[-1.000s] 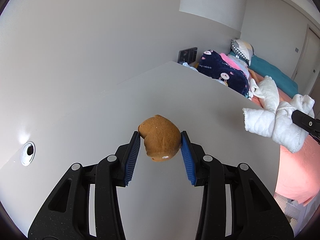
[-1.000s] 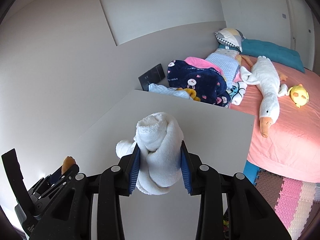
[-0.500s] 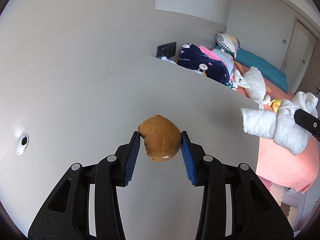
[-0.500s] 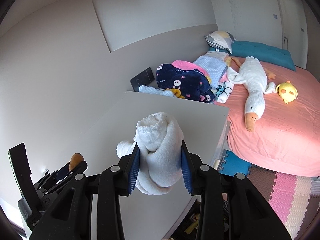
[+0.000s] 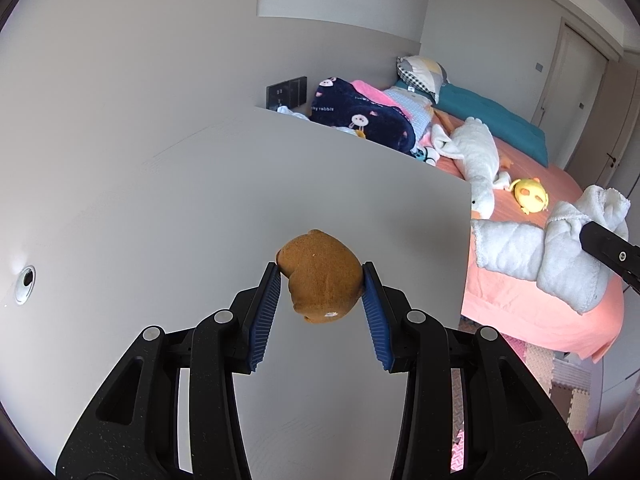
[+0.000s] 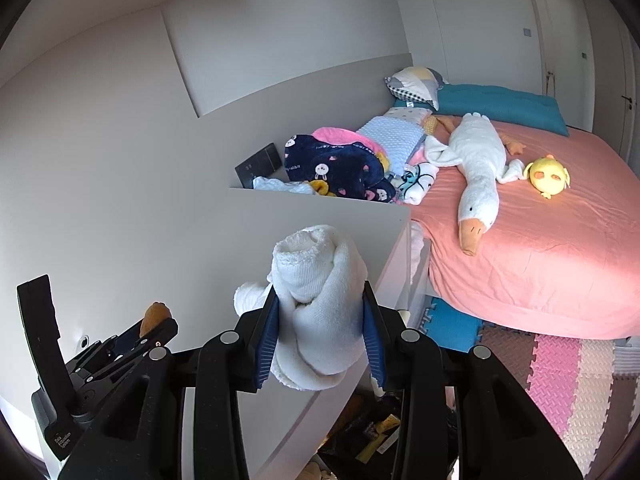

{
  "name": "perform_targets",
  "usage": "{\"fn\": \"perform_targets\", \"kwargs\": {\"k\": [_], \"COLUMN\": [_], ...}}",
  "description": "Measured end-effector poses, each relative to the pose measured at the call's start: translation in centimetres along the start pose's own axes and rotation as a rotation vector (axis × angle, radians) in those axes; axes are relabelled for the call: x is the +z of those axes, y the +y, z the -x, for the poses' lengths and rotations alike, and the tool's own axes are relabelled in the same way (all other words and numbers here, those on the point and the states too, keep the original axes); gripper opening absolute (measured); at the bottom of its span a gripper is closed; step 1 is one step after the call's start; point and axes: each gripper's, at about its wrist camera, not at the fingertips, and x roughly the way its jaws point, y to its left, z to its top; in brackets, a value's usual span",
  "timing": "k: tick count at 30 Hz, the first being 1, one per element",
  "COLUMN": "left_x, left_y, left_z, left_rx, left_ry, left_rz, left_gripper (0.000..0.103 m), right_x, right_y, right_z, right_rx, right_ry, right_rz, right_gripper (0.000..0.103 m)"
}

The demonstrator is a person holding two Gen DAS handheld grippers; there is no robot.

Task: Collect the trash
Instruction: 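Carry the bread toy and white towel down to the black bin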

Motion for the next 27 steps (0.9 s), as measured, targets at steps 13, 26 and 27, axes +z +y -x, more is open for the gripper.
{"fn": "perform_targets", "kwargs": {"k": [13, 26, 27], "left_x": [-0.5, -1.8, -1.9], "left_y": [-4.8, -10.9, -11.3], "left_z": [0.0, 1.1, 1.1], "left_rx": [-0.057, -0.162, -0.169], "left_ry": [0.012, 0.012, 0.014], "left_rz": [-0.078, -0.182, -0.188], "left_gripper": [0.042, 0.042, 0.042], "right_x": [-0.8, -2.4, -2.5], "right_y": [-4.8, -10.4, -10.8], "right_z": [2.6, 5.7, 5.7], "right_rx": [-0.068, -0.166, -0.172], "right_ry": [-0.024, -0.047, -0.048], "right_rz": [-0.055, -0.129, -0.135], "right_gripper": [0.04, 0.04, 0.04]}}
